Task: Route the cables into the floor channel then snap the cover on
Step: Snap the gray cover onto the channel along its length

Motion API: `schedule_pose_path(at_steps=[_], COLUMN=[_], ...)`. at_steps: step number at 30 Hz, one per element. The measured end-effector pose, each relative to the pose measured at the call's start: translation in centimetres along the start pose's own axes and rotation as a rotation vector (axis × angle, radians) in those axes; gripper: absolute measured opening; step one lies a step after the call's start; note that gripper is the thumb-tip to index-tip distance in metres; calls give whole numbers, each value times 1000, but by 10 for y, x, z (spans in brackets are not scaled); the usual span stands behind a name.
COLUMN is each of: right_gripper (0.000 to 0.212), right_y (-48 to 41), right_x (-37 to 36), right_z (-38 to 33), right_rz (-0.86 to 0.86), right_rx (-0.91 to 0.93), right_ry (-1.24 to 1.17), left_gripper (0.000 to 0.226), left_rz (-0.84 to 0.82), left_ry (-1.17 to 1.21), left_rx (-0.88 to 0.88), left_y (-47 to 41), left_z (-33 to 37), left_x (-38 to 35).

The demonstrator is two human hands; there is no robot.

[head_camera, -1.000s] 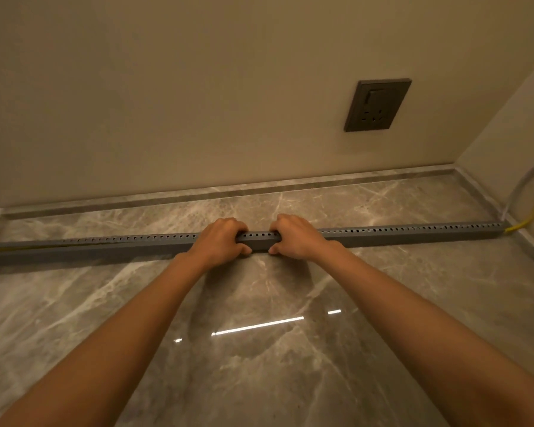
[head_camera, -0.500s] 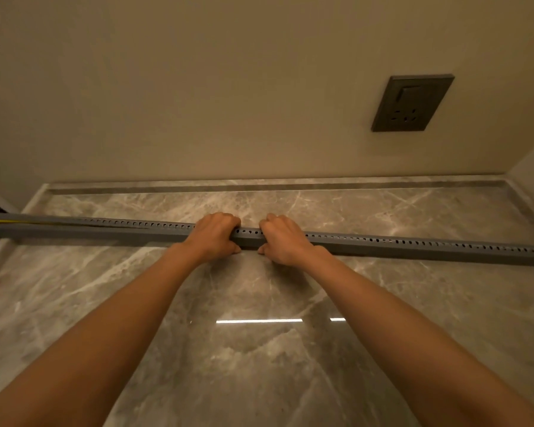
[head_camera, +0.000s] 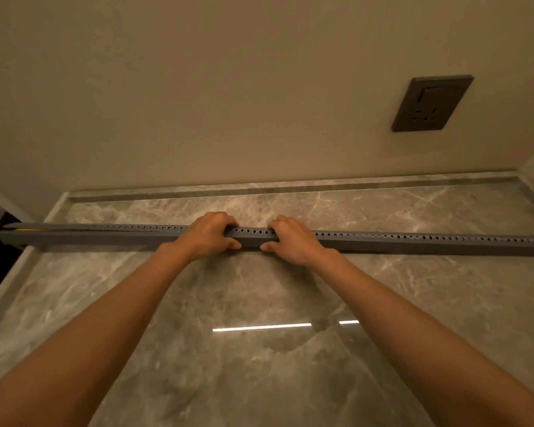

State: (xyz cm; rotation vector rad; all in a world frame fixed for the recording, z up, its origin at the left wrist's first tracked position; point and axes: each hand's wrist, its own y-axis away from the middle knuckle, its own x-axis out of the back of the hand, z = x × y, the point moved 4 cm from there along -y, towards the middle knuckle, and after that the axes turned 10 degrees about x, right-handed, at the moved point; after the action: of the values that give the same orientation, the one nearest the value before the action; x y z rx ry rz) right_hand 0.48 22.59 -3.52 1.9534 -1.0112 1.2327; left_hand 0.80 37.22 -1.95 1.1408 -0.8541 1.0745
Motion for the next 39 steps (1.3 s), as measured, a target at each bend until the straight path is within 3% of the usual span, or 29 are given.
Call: schedule_pose_path(at_steps=[6,17,27,39], right_gripper=[37,44,32,30], right_y=[-20,-28,-28,-47], right_x=[-17,-17,-14,-20], right_z=[-38,-49,-50,-75], right_rz=[63,128,119,48], right_rx=[-64,-251,-226,-177], right_ry=[23,-70,-44,-56], left_gripper=[40,31,29,30], left_rz=[-63,91,120,3], left_ry=[-19,-58,-50,130], left_rx=[-33,-129,-129,-46], left_y=[-5,-10,-7,-1], left_z=[-42,-45,-45,-92], left_x=[8,2,1,16])
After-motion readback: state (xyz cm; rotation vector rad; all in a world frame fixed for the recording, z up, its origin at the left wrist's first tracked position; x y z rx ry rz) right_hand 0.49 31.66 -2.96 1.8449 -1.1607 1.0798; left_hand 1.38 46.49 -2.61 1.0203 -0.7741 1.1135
